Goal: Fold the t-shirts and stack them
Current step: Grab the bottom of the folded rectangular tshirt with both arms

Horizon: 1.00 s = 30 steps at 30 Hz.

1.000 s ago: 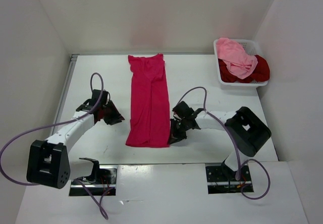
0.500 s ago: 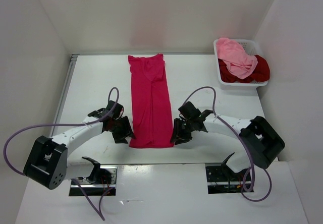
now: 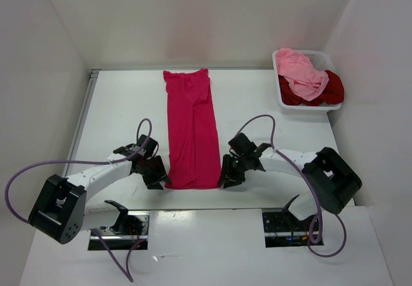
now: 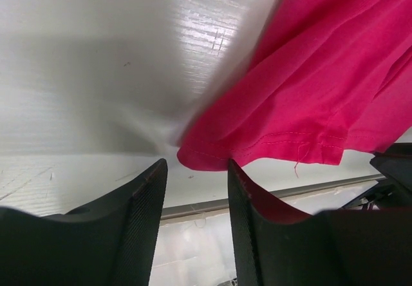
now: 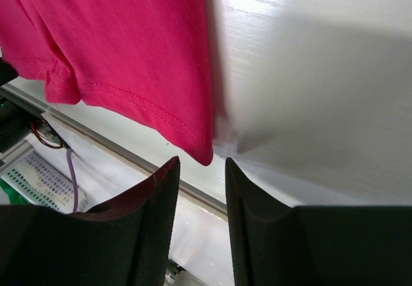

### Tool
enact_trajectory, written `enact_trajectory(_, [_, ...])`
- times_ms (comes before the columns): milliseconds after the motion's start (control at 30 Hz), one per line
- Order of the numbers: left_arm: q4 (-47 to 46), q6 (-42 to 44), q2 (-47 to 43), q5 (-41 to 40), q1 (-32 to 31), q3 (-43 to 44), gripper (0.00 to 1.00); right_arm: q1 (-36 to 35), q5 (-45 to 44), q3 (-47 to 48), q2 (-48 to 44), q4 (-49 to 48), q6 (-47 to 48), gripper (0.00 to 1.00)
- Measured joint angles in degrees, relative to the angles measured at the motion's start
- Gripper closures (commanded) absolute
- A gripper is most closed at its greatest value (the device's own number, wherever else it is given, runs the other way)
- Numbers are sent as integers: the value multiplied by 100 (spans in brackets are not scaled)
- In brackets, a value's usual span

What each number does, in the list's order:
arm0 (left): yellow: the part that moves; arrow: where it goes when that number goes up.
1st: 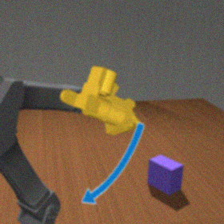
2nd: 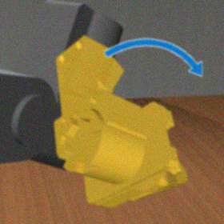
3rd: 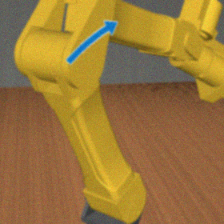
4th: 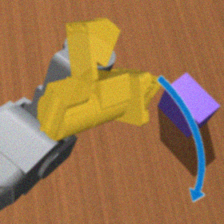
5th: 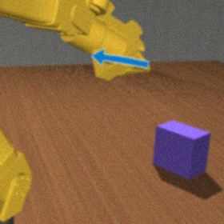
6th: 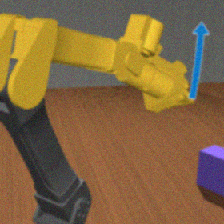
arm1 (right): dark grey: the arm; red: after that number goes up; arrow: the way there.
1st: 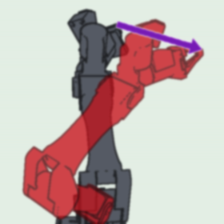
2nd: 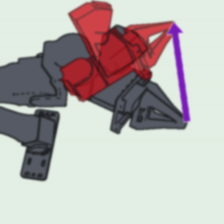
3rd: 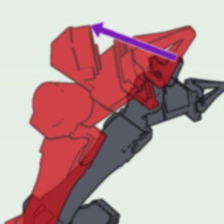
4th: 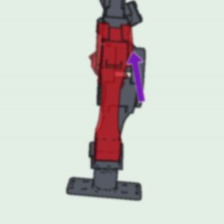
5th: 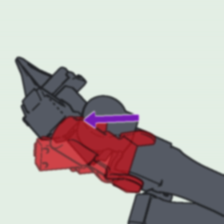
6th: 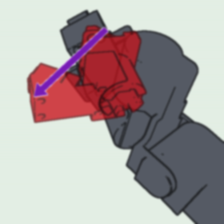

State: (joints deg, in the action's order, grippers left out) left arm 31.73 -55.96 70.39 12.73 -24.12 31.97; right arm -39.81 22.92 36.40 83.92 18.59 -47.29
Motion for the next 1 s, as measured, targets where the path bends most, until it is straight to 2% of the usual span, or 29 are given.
enact_trajectory(133, [-79, -11, 0, 0, 0, -13, 50, 0, 4, 0, 59, -127, -28, 62])
enact_trajectory(200, [-146, -22, 2, 2, 0, -15, 47, 0, 4, 0, 114, -160, -31, 63])
enact_trajectory(267, [-212, -35, 2, 24, 0, -15, 46, 0, 2, 0, 133, -175, -42, 67])
enact_trajectory(300, [-245, -52, 2, 39, 0, -15, 48, 0, 0, 0, 140, -192, -46, 69])
enact_trajectory(333, [-282, -96, 2, 66, 0, -15, 57, 0, 0, 0, 155, -205, -48, 73])
enact_trajectory(433, [-396, -140, 61, 138, 0, -15, 73, 0, -2, 0, 232, -238, -39, 80])
enact_trajectory(467, [-431, -136, 107, 170, 0, -15, 82, 0, -2, 0, 256, -240, -39, 81])
enact_trajectory(567, [-494, -127, 188, 238, 0, -15, 94, 0, -2, 0, 284, -238, -22, 91])
enact_trajectory(733, [-304, -98, 105, 420, 0, -24, 96, -15, 4, 0, 278, -225, -20, 99])
enact_trajectory(1000, [503, 24, -245, 951, -179, -225, 99, -289, 175, -4, -205, 177, -74, 100])
